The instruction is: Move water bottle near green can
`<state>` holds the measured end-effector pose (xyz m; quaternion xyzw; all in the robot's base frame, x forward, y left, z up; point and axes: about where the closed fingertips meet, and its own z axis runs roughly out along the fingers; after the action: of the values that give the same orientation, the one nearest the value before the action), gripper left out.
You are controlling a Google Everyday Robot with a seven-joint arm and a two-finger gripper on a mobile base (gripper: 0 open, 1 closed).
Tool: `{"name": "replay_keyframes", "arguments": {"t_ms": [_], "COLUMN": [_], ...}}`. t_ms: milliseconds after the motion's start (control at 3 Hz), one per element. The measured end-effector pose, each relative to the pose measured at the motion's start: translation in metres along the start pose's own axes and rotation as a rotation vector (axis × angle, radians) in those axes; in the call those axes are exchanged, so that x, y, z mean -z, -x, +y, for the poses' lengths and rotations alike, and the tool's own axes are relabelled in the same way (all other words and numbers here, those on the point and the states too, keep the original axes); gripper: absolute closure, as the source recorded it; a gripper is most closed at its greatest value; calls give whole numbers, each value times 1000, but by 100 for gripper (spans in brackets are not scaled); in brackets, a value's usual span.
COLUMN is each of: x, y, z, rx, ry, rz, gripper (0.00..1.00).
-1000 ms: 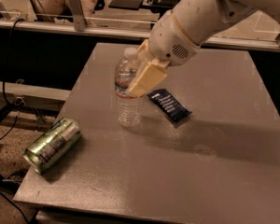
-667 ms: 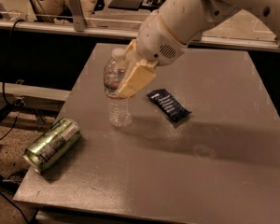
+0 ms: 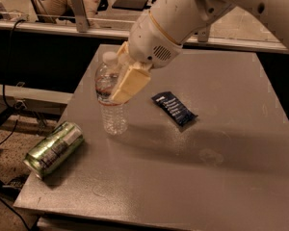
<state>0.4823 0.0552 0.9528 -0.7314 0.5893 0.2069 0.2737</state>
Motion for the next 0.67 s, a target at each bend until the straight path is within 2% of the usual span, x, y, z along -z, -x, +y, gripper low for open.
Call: {"name": "replay_keyframes", "arguments": {"t_ms": [333,667], "x": [-4,-13], "y": [6,10], "z": [4,10], "rx": [9,25], "ry": [14,25], "rz": [-3,-6], "gripper": [100,82]}}
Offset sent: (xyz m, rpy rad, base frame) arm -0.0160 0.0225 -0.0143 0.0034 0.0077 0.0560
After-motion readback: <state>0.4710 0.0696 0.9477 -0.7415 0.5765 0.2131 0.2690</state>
